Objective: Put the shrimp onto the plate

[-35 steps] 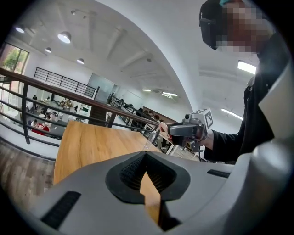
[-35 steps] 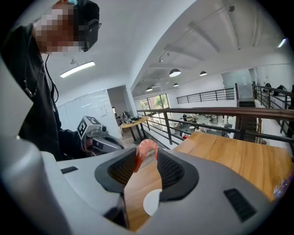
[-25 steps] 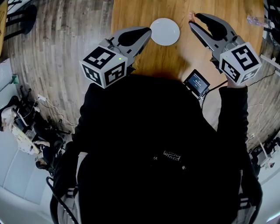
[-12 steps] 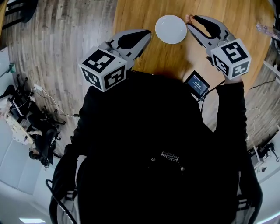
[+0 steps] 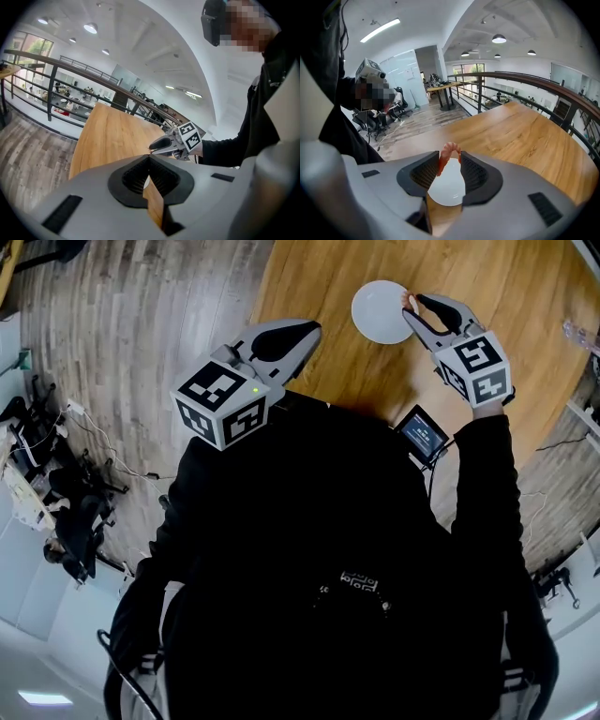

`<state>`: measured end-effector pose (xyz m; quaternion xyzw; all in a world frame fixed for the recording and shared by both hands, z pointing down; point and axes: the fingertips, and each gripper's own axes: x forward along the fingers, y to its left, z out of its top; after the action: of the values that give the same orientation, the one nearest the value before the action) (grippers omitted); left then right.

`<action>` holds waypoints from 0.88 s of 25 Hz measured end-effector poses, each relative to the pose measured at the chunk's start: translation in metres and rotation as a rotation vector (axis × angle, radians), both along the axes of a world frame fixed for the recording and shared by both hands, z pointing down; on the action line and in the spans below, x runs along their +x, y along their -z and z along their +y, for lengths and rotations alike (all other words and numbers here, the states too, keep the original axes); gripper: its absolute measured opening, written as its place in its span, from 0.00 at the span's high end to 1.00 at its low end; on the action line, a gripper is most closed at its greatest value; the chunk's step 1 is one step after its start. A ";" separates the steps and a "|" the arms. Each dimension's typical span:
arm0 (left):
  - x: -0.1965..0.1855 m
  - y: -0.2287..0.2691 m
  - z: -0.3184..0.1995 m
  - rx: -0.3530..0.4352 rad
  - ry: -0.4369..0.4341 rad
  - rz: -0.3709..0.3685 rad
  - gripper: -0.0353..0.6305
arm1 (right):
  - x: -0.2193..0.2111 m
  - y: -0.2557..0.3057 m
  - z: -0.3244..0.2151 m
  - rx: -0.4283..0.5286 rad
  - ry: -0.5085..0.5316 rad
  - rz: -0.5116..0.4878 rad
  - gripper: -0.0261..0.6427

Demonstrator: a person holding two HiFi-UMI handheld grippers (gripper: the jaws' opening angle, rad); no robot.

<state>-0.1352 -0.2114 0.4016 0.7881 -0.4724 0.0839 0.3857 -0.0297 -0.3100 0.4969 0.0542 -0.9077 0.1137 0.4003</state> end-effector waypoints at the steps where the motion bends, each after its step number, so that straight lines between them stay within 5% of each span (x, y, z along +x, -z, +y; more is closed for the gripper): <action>1: -0.002 0.000 0.004 -0.003 0.007 -0.002 0.94 | 0.001 -0.006 0.003 -0.002 0.004 0.013 0.73; 22: -0.019 -0.009 0.044 -0.048 0.138 0.000 0.94 | 0.005 -0.111 0.023 0.001 0.130 0.246 0.73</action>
<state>-0.1538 -0.1674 0.4110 0.7443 -0.5233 0.0684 0.4092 -0.0251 -0.2870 0.6078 0.0092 -0.8533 0.0799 0.5152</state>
